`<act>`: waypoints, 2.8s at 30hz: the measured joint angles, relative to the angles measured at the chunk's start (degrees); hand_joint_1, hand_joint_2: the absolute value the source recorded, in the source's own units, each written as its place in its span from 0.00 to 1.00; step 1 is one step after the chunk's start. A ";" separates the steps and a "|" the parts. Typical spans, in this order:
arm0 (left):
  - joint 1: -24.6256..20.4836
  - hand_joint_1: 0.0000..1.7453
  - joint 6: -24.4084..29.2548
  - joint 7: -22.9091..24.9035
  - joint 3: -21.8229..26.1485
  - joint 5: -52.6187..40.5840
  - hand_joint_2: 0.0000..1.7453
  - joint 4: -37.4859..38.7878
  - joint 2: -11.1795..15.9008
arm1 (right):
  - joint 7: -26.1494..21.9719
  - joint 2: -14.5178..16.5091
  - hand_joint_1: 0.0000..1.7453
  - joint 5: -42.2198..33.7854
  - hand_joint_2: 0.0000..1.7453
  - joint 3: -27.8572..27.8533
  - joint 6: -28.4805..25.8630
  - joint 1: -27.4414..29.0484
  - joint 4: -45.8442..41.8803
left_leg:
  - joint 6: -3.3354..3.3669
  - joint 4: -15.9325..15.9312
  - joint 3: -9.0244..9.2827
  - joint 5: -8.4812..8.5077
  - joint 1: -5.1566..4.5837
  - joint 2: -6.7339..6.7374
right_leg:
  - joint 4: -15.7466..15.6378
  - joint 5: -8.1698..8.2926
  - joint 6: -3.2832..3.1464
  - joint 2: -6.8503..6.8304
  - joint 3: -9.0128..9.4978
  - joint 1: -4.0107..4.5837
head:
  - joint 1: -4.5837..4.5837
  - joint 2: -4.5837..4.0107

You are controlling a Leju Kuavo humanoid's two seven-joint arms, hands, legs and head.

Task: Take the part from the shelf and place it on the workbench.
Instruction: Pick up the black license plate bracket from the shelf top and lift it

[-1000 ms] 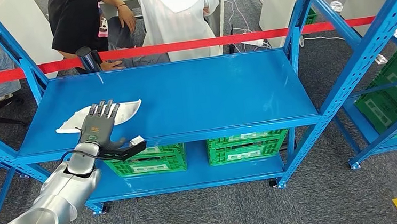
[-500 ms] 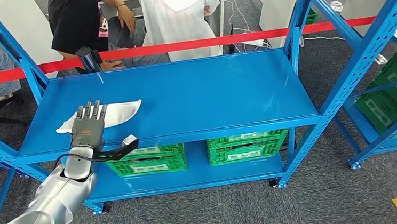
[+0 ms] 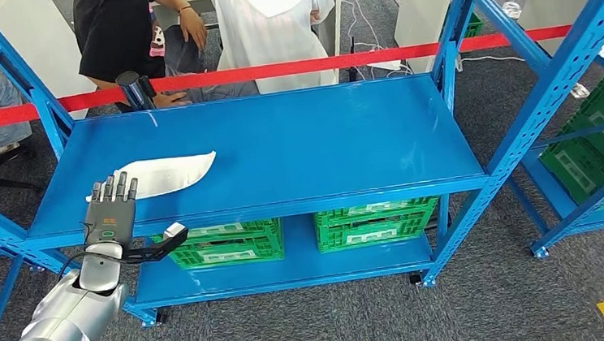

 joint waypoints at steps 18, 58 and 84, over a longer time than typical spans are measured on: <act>0.42 0.00 3.31 -1.28 0.00 -0.16 1.00 -0.06 -1.62 | -1.21 -0.38 0.00 0.95 0.00 0.00 0.83 0.05 0.00 | 0.00 0.01 0.01 0.00 -0.02 0.01 | -0.02 0.00 0.00 0.00 0.00 0.01 | 0.00 0.00; -1.43 0.00 7.06 -5.32 -0.35 0.20 0.00 -0.88 -1.95 | 1.02 0.80 0.00 1.61 0.00 -0.02 1.98 -0.19 -0.02 | 1.83 -4.40 3.20 1.38 0.96 0.54 | 9.72 -4.51 1.87 -0.09 -4.91 -0.58 | 0.44 0.00; -0.26 0.00 6.96 -5.78 -0.26 -0.07 0.00 -0.83 -1.78 | 2.31 1.23 0.00 2.61 0.00 -0.39 2.29 -0.17 0.11 | -3.54 -0.29 2.77 -2.79 2.47 0.24 | 2.53 -1.23 0.35 0.38 -1.42 -1.50 | 0.17 0.00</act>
